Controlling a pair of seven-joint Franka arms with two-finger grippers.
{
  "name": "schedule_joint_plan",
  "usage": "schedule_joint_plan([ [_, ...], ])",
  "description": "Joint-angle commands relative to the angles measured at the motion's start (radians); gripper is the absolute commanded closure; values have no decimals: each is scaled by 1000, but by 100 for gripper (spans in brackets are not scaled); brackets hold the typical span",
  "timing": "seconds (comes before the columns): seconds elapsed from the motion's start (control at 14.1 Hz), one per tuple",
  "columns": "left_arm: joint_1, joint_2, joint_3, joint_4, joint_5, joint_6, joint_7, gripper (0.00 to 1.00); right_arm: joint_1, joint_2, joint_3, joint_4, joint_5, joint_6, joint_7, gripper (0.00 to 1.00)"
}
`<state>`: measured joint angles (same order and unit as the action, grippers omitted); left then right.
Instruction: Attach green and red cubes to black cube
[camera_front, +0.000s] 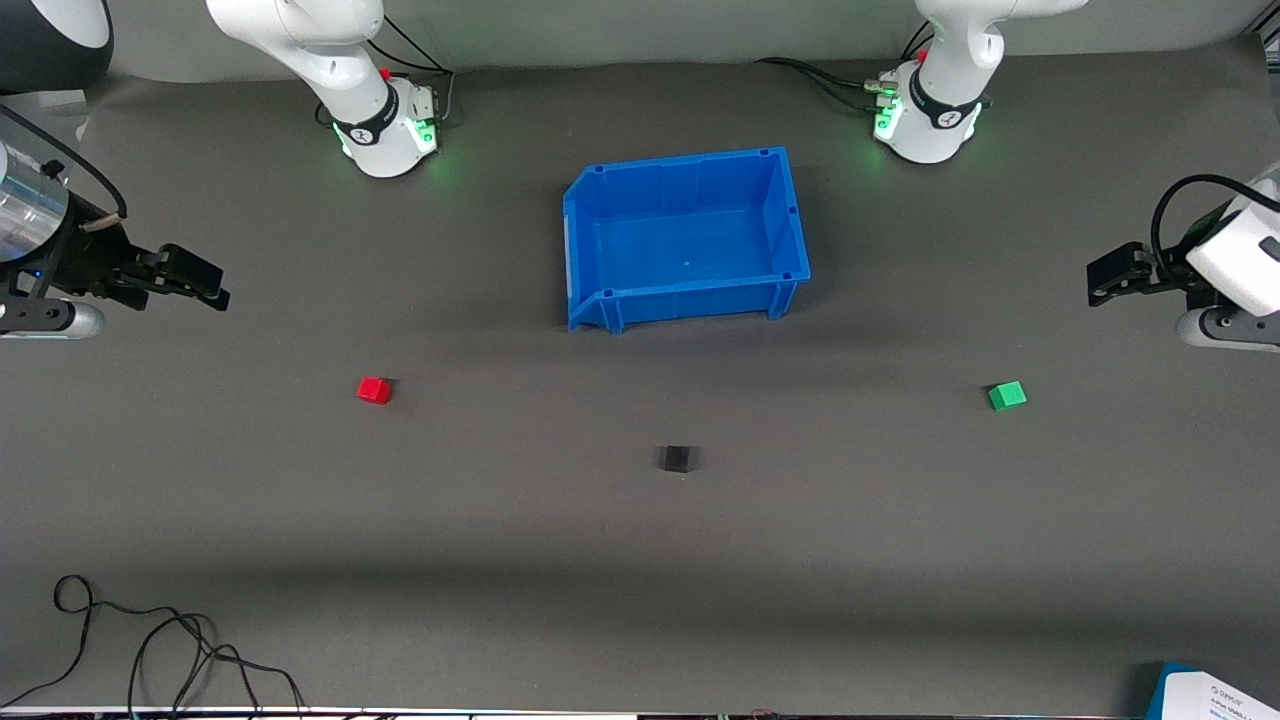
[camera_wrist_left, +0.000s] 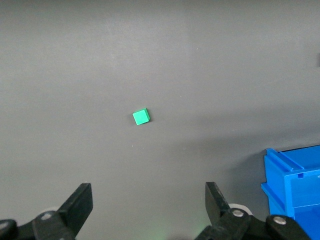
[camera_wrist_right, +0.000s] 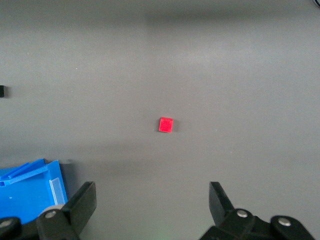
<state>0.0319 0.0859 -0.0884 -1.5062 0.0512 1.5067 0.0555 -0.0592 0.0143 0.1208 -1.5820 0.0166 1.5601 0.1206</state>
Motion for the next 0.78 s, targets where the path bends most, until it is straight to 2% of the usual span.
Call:
schedule_joint_plan([
  [0.0,19,-18,10,-19,-28,17,4,0,2,4,-3,19,-21,-28,-12,0],
  [0.71,19,-20,9,-15,-30,17,4,0,-11,27,-4,30,-18,-9,4,0],
])
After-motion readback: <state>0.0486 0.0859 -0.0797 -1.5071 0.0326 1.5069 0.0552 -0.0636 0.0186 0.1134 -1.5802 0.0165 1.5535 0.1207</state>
